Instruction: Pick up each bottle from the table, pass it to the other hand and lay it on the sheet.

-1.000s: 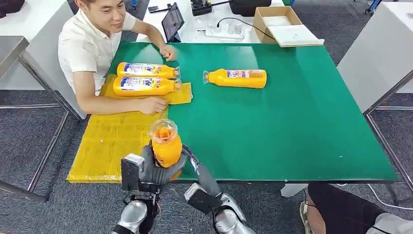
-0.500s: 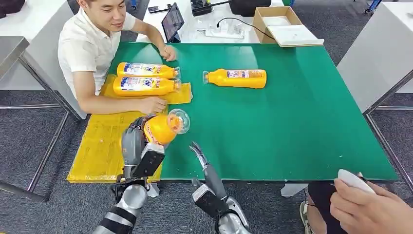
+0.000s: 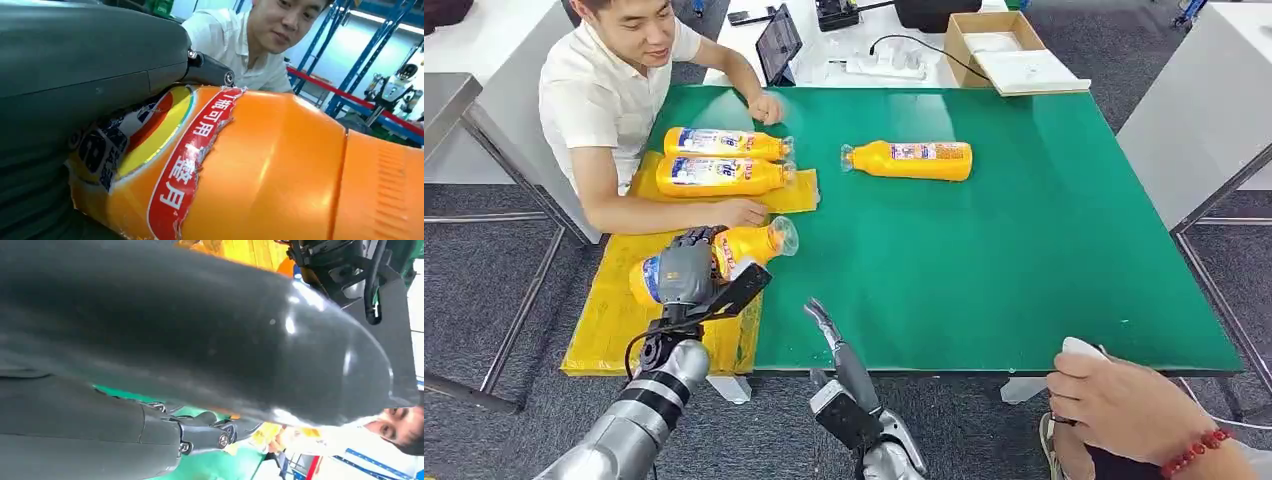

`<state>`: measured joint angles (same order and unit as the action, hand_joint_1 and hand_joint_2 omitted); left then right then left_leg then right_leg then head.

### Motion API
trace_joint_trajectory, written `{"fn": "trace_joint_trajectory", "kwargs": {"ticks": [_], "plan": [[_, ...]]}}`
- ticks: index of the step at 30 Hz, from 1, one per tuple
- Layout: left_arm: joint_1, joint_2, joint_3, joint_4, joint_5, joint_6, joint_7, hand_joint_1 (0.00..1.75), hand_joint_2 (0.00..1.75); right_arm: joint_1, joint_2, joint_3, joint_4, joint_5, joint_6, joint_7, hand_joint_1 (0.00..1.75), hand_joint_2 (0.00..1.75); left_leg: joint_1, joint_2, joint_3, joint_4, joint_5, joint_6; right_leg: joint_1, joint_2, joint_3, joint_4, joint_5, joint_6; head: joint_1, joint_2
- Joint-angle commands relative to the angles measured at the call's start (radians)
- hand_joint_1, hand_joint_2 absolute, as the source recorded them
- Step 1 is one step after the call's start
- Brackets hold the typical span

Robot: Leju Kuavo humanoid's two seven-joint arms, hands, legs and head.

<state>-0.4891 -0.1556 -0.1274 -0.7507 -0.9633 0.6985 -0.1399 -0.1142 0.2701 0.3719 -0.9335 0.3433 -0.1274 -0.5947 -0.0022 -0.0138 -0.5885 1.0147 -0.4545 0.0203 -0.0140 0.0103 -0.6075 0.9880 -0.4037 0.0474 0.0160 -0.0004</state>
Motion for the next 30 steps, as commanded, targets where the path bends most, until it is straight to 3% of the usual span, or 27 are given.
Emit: {"fn": "trace_joint_trajectory", "kwargs": {"ticks": [1, 6, 11, 17, 18, 19, 28, 29, 30], "plan": [[-0.155, 0.017, 0.06, 0.329, -0.221, -0.015, 0.133, 1.75, 1.75, -0.051, 0.021, -0.017, 0.126, -0.027, 0.022, -0.003, 0.0, 0.0, 0.001, 0.001, 0.004, -0.001, 0.0, -0.002, 0.001, 0.0, 0.003, -0.001, 0.0, -0.002, 0.0, 0.0], [-0.19, 0.038, 0.03, 0.433, -0.296, -0.133, 0.241, 1.75, 1.75, -0.066, 0.019, -0.024, 0.173, -0.043, 0.024, -0.002, 0.0, 0.0, 0.001, 0.003, 0.005, -0.001, -0.001, -0.002, 0.002, 0.001, 0.004, -0.001, 0.0, -0.003, 0.0, 0.0], [-0.188, 0.038, 0.036, 0.436, -0.292, -0.142, 0.243, 1.75, 1.75, -0.067, 0.018, -0.028, 0.178, -0.044, 0.021, -0.001, 0.0, 0.0, 0.001, 0.001, 0.003, 0.0, -0.001, -0.001, 0.001, 0.0, 0.003, 0.0, -0.001, -0.002, 0.0, 0.0], [-0.192, 0.035, 0.036, 0.462, -0.295, -0.308, 0.249, 1.75, 1.75, -0.077, 0.014, -0.05, 0.216, -0.049, 0.014, -0.003, 0.0, 0.0, 0.001, 0.001, 0.005, -0.001, 0.0, -0.001, 0.001, 0.0, 0.004, -0.001, 0.0, -0.002, 0.0, 0.0], [-0.19, 0.034, 0.037, 0.463, -0.296, -0.34, 0.256, 1.55, 1.75, -0.079, 0.014, -0.053, 0.224, -0.048, 0.014, -0.004, 0.0, 0.0, 0.001, 0.001, 0.006, -0.002, 0.0, -0.002, 0.001, 0.0, 0.005, -0.001, 0.0, -0.002, 0.0, 0.0], [-0.189, 0.033, 0.037, 0.466, -0.296, -0.358, 0.255, 1.1, 1.75, -0.08, 0.013, -0.053, 0.227, -0.048, 0.014, -0.004, 0.0, 0.0, 0.0, 0.001, 0.005, -0.001, 0.0, -0.001, 0.0, 0.0, 0.005, -0.001, 0.0, -0.001, 0.0, 0.0], [-0.189, 0.033, 0.037, 0.466, -0.296, -0.358, 0.255, 1.1, 1.75, -0.08, 0.013, -0.053, 0.227, -0.048, 0.014, -0.004, 0.0, 0.0, 0.001, 0.003, 0.013, -0.003, 0.0, -0.002, 0.001, 0.001, 0.012, -0.002, 0.001, -0.002, 0.0, 0.0], [-0.189, 0.033, 0.037, 0.466, -0.296, -0.358, 0.255, 0.61, 1.75, -0.08, 0.013, -0.053, 0.227, -0.048, 0.014, -0.004, 0.0, 0.0, 0.0, 0.002, 0.013, -0.002, 0.0, -0.001, 0.0, 0.001, 0.012, -0.002, 0.001, -0.002, 0.0, 0.0], [-0.19, 0.032, 0.039, 0.472, -0.291, -0.411, 0.248, 0.0, 1.75, -0.082, 0.013, -0.055, 0.23, -0.048, 0.015, -0.004, 0.0, 0.0, 0.0, 0.002, 0.013, -0.002, 0.0, -0.001, 0.0, 0.001, 0.012, -0.001, 0.0, -0.001, 0.0, 0.0]]}}
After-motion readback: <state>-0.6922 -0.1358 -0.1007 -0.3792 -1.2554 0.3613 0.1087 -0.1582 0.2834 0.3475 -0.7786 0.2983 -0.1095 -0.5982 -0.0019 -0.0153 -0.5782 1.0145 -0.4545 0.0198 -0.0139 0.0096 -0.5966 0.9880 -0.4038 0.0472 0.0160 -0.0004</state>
